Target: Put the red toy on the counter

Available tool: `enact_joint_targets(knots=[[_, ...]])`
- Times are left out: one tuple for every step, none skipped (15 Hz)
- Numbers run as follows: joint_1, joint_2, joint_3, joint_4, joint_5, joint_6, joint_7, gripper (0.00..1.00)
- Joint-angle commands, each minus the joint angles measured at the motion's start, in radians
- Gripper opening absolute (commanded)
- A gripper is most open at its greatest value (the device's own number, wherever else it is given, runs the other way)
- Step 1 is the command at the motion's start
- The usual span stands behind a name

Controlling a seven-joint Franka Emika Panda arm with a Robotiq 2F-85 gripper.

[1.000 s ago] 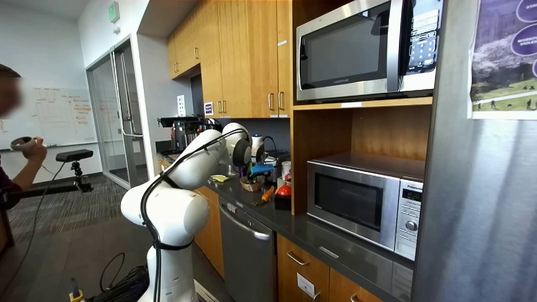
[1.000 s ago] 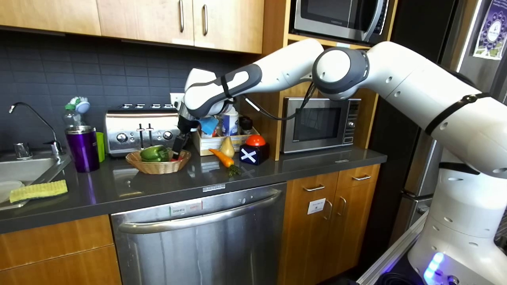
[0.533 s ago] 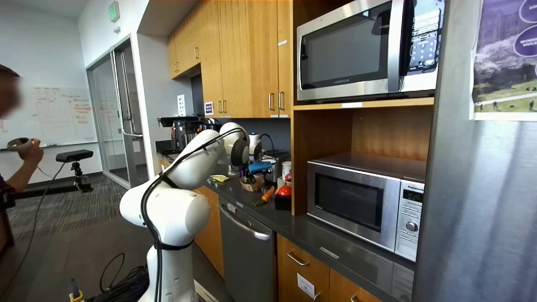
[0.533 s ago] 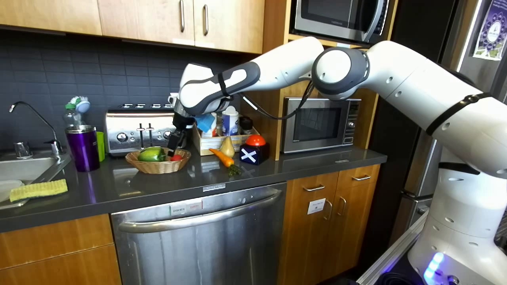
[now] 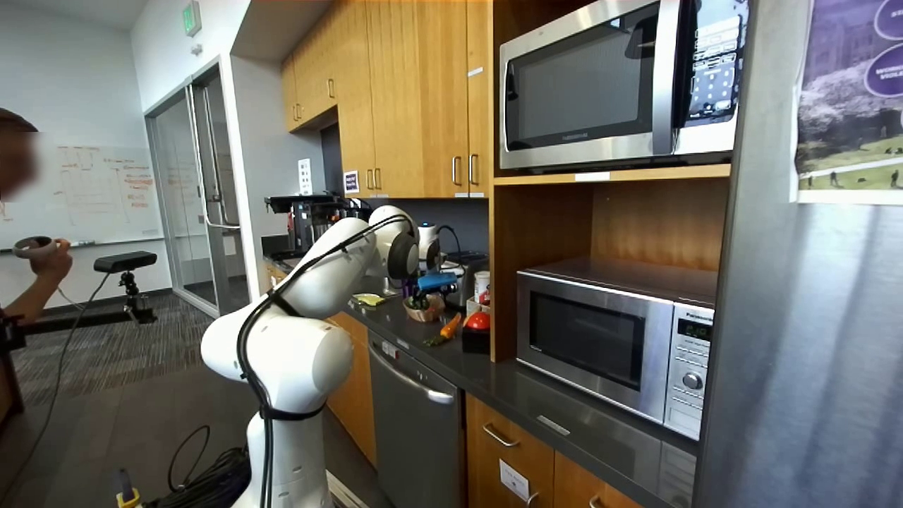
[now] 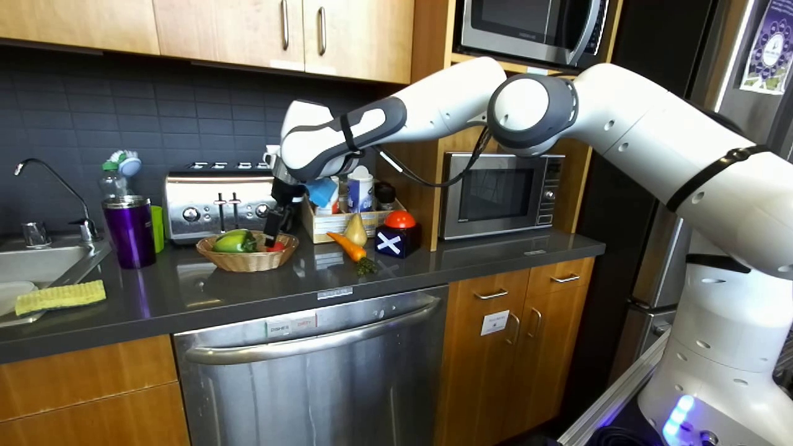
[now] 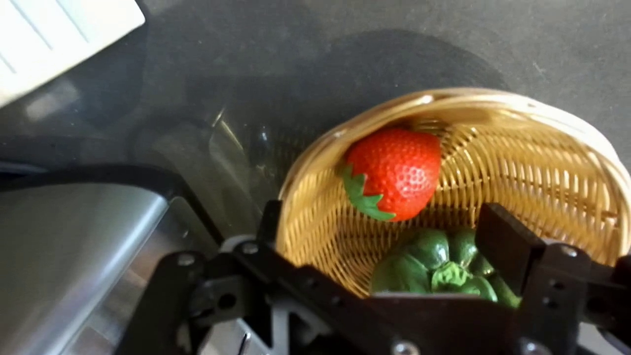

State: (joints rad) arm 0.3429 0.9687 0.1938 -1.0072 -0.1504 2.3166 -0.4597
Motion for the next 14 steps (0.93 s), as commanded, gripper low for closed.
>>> enact_joint_targets(knots=[[0.007, -0.001, -0.011, 0.011, -0.003, -0.049, 0.020, 1.00], [0.007, -0.002, -0.010, 0.010, -0.002, -0.057, 0.020, 1.00], [0.008, -0.003, -0.008, 0.008, -0.001, -0.063, 0.020, 1.00], [0.007, -0.003, -0.005, 0.008, 0.000, -0.067, 0.018, 1.00], [0.006, -0.002, -0.003, 0.008, 0.001, -0.072, 0.014, 1.00], [0.004, -0.001, 0.002, 0.009, 0.005, -0.079, 0.009, 1.00], [0.006, 0.000, 0.001, 0.011, 0.005, -0.081, 0.012, 1.00], [0.011, -0.002, -0.005, 0.009, -0.002, -0.070, 0.023, 1.00], [0.019, -0.004, -0.014, 0.006, -0.013, -0.053, 0.030, 1.00], [0.025, -0.005, -0.019, 0.005, -0.022, -0.039, 0.031, 1.00], [0.031, -0.007, -0.025, 0.006, -0.031, -0.024, 0.029, 1.00], [0.036, -0.008, -0.027, 0.005, -0.037, -0.013, 0.026, 1.00], [0.040, -0.010, -0.029, 0.004, -0.041, -0.004, 0.028, 1.00], [0.047, -0.013, -0.034, 0.000, -0.051, 0.009, 0.033, 1.00]])
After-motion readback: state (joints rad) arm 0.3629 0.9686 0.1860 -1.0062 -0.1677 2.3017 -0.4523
